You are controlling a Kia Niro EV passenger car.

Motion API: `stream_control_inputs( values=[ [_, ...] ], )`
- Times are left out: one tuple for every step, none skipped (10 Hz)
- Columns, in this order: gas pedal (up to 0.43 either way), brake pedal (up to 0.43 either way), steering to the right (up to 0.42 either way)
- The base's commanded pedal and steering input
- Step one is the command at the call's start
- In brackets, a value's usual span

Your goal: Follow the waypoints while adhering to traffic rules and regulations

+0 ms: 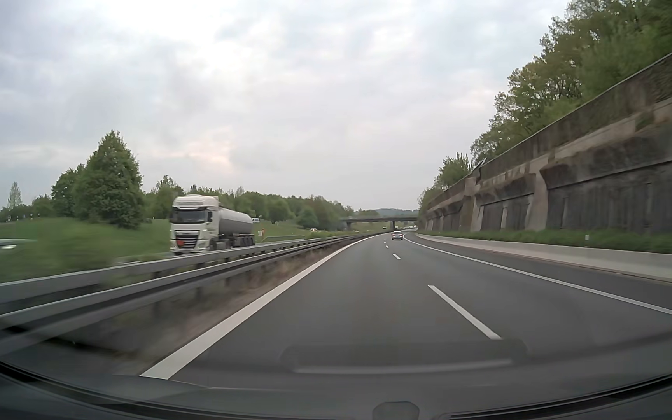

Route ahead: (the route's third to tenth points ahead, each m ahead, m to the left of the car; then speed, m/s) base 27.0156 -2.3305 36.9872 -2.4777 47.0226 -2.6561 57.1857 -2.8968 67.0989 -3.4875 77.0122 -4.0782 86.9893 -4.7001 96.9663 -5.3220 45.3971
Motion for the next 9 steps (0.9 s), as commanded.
stream_control_inputs(
  values=[
    [0.37,0.0,0.009],
    [0.358,0.0,0.009],
    [0.299,0.0,0.01],
    [0.299,0.0,0.01],
    [0.299,0.0,0.01],
    [0.319,0.0,0.01],
    [0.378,0.0,0.01],
    [0.398,0.0,0.009],
    [0.421,0.0,0.01]
  ],
)
